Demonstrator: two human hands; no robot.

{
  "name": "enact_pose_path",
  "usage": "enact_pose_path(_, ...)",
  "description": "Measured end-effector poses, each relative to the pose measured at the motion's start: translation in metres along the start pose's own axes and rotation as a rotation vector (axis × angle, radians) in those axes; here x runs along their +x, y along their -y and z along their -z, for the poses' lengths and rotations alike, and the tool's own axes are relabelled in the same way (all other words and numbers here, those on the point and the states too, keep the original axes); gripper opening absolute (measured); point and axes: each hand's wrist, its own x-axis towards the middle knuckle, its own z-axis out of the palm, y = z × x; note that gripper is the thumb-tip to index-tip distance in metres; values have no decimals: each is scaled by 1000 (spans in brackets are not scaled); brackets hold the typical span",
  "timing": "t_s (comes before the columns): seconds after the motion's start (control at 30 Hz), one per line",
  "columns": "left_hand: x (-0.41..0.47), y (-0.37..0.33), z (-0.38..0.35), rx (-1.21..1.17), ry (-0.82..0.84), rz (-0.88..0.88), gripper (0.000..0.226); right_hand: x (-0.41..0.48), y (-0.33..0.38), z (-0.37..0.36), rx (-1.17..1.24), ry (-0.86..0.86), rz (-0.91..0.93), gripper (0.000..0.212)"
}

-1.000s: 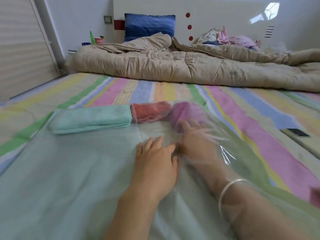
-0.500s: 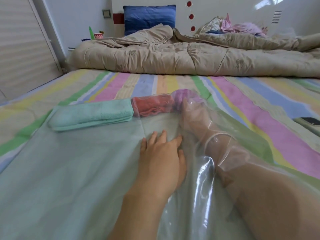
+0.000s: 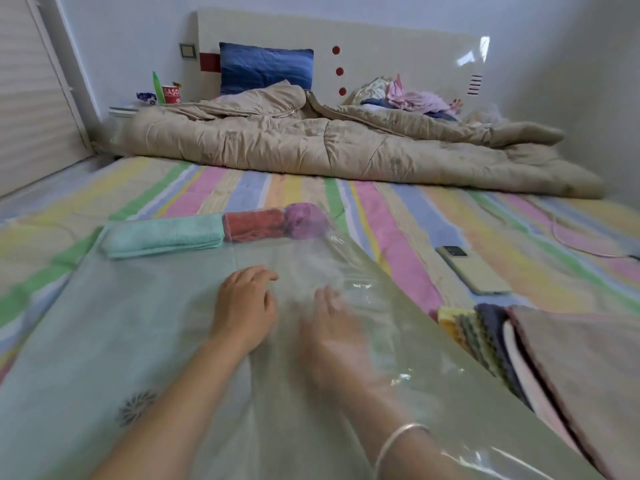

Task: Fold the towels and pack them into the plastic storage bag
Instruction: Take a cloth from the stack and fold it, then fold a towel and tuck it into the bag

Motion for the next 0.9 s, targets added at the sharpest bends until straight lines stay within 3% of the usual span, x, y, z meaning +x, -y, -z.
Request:
enact_pose_path(0.07,-25,-34,16,-21,-6,-17,34,-45,-15,0,-87,-20,90,55)
enact_pose_path(0.13,-55,-74,25,-69,24,-76,35,-85,-30,-7,-161,-112,262,63)
enact_pose_path(0.23,-108,-133,27,-169,55,-169,40,-144,-48,13,-105,-49,350,48)
enact_pose_path(0.3,-144,-165,21,-162,104,-184,45,-182,-65,28,-81,-186,426,49)
enact_pose_path(0.37,-173,-188,11,-72,216,-118,50,-219,-85,47,-59,-215,524,41)
enact_pose_path(0.5,-208,-197,-7,169,479,-21,59,-284,-128,89,72,91,498,47)
enact_pose_path(0.67,-242,-176,-7,419,596,-34,64,-336,-167,140,234,-50,472,26)
enact_pose_path(0.77,-258,-195,7,441,468,-6,58,-355,-203,166,250,-247,427,27)
enact_pose_path(0.9,-280,-261,6,3,32,-231,25,-369,-265,198,151,-411,249,38)
